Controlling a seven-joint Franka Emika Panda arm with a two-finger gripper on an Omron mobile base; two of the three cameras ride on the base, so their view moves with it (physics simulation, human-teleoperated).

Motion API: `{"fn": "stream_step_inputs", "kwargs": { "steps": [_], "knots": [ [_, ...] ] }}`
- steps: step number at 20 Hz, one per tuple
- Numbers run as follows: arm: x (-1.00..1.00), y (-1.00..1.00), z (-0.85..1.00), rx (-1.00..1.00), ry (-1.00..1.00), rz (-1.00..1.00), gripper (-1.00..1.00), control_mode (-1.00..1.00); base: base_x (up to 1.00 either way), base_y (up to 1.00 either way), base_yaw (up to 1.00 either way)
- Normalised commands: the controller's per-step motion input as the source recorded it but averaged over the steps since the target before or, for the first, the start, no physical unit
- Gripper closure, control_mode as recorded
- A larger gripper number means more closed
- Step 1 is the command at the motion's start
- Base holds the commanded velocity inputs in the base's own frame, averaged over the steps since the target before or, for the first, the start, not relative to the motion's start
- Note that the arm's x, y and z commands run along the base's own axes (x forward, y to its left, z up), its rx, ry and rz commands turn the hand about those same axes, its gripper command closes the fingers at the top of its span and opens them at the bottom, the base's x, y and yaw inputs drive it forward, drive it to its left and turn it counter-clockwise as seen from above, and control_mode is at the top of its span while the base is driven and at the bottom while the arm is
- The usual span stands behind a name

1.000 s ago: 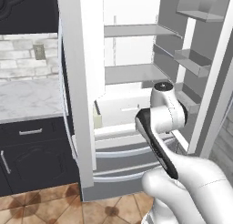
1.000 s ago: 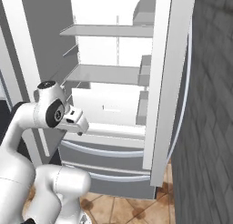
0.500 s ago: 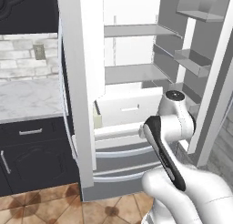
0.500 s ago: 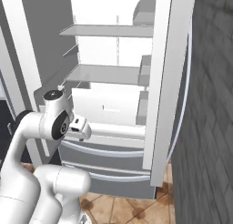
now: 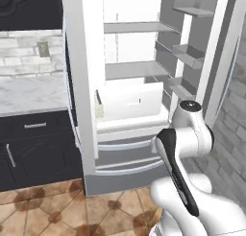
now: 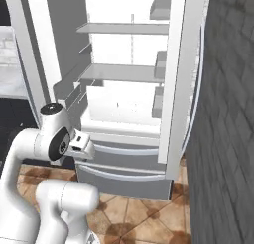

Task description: Place one of the steaks on the plate and the other in the bowl. Then place the bowl in the fridge.

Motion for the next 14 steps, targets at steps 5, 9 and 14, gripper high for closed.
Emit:
{"fn": "stream_step_inputs", "kwargs": {
  "steps": [5, 9, 14],
  "knots": [
    [0.00, 0.00, 0.00, 0.00, 0.00, 0.00, -1.00, 1.00, -0.81, 0.54, 0.21],
    [0.00, 0.00, 0.00, 0.00, 0.00, 0.00, -1.00, 1.00, -0.68, 0.94, 0.59],
    [0.00, 0.00, 0.00, 0.00, 0.00, 0.00, -1.00, 1.00, -0.47, 0.86, 0.75]
  ]
}}
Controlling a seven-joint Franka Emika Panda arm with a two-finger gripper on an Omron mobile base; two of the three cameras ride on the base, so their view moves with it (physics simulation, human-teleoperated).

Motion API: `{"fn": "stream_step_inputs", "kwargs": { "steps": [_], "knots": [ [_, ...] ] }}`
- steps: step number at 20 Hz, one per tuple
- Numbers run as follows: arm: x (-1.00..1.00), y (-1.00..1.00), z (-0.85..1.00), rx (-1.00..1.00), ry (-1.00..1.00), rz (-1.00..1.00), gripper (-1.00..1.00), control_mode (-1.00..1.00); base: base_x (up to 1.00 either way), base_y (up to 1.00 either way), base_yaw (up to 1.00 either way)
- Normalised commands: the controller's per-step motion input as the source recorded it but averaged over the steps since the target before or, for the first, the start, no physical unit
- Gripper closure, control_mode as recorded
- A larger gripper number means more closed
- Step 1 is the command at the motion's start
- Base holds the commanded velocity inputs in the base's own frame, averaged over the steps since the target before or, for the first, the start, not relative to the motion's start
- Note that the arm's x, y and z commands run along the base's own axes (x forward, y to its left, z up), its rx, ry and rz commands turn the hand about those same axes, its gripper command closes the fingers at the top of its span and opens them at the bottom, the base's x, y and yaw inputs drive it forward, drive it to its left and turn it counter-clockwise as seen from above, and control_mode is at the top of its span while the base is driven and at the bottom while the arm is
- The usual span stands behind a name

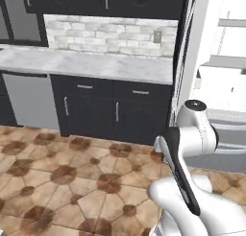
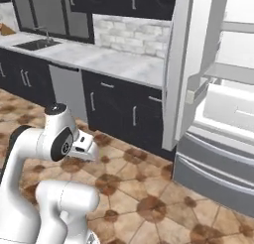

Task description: Place one of the steaks on the plate and the other in the bowl. Then place the bowl in the fridge.

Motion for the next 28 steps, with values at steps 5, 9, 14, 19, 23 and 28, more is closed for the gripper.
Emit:
{"fn": "stream_step_inputs", "kwargs": {
  "steps": [5, 9, 14, 19, 23, 28],
  "knots": [
    [0.00, 0.00, 0.00, 0.00, 0.00, 0.00, -1.00, 1.00, -0.36, 0.73, 0.77],
    [0.00, 0.00, 0.00, 0.00, 0.00, 0.00, -1.00, 1.00, -0.41, 0.41, 0.65],
    [0.00, 0.00, 0.00, 0.00, 0.00, 0.00, -1.00, 1.00, -0.47, 0.41, 0.66],
    [0.00, 0.00, 0.00, 0.00, 0.00, 0.00, -1.00, 1.00, -0.47, 0.42, 0.77],
    [0.00, 0.00, 0.00, 0.00, 0.00, 0.00, -1.00, 1.00, -0.43, 0.86, 0.58],
    [0.00, 0.00, 0.00, 0.00, 0.00, 0.00, -1.00, 1.00, -0.04, 1.00, 0.05]
  ]
}}
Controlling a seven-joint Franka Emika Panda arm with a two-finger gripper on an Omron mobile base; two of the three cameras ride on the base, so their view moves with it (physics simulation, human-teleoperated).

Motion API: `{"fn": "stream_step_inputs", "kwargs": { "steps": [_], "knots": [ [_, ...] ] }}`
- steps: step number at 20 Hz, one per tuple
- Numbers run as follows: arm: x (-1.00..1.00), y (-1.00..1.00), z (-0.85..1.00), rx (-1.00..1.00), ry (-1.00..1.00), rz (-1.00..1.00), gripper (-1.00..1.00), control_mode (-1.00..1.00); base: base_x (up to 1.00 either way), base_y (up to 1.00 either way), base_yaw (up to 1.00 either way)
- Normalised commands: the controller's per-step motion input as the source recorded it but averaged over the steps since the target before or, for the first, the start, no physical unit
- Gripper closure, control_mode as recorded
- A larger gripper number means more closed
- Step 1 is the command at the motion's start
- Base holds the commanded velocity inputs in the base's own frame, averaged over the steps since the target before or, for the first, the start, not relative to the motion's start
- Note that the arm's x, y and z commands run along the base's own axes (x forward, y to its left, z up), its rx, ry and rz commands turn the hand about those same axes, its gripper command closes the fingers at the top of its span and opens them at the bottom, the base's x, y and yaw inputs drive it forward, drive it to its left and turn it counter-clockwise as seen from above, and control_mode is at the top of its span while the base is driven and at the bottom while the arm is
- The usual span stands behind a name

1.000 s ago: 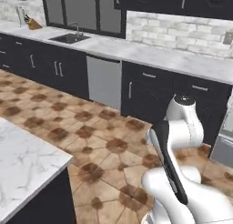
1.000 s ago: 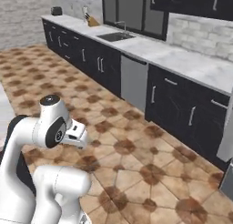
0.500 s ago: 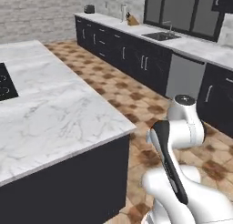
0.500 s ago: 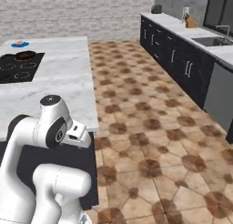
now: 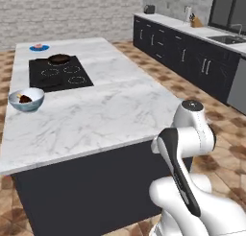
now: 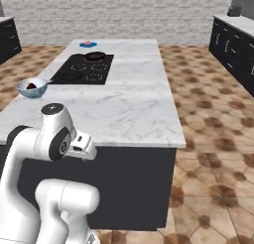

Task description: Place one of the steaks on the plate and the other in the bowl. Then place the bowl in the fridge.

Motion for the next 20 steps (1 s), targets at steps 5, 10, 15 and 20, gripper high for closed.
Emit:
{"fn": "stream_step_inputs", "kwargs": {
  "steps": [5, 10, 15, 20],
  "knots": [
    [0.00, 0.00, 0.00, 0.00, 0.00, 0.00, -1.00, 1.00, -0.15, 1.00, -0.03],
    [0.00, 0.00, 0.00, 0.00, 0.00, 0.00, -1.00, 1.00, -0.37, 1.00, -0.04],
    [0.00, 0.00, 0.00, 0.00, 0.00, 0.00, -1.00, 1.00, -0.33, 1.00, -0.09],
    [0.00, 0.00, 0.00, 0.00, 0.00, 0.00, -1.00, 1.00, -0.04, 1.00, -0.26]
  ]
}}
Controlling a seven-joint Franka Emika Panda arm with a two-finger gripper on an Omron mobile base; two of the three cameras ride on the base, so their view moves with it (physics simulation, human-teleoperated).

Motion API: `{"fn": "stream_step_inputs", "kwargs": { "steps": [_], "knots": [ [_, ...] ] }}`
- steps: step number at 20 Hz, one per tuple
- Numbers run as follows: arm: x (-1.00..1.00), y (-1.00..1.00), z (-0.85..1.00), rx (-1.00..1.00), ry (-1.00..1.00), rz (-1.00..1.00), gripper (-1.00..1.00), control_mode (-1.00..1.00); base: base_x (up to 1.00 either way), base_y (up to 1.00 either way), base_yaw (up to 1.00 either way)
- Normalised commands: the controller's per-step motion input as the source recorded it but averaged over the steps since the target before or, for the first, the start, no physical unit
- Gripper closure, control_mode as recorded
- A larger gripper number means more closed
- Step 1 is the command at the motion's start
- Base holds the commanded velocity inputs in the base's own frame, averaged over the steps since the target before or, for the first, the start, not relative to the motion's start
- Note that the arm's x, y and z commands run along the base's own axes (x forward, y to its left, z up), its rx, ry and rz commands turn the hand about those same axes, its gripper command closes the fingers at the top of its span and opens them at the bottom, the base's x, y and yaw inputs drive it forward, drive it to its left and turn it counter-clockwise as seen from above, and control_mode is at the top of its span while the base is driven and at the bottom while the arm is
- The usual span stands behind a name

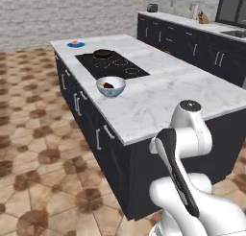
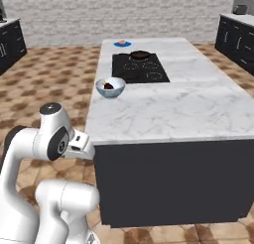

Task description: Place one of the steaks on the plate and the other in the bowl. Then place the bowl in the fridge.

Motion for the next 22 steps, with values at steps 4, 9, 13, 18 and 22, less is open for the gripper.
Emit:
{"fn": "stream_step_inputs", "kwargs": {
  "steps": [4, 9, 13, 18, 22],
  "knots": [
    [0.00, 0.00, 0.00, 0.00, 0.00, 0.00, -1.00, 1.00, 0.02, 1.00, -0.49],
    [0.00, 0.00, 0.00, 0.00, 0.00, 0.00, -1.00, 1.00, 0.08, 1.00, -0.55],
    [0.00, 0.00, 0.00, 0.00, 0.00, 0.00, -1.00, 1.00, 0.56, 0.94, -0.60],
    [0.00, 0.00, 0.00, 0.00, 0.00, 0.00, -1.00, 1.00, 0.78, 0.86, -0.60],
    [0.00, 0.00, 0.00, 0.00, 0.00, 0.00, -1.00, 1.00, -0.08, 0.82, -0.62]
  ]
}}
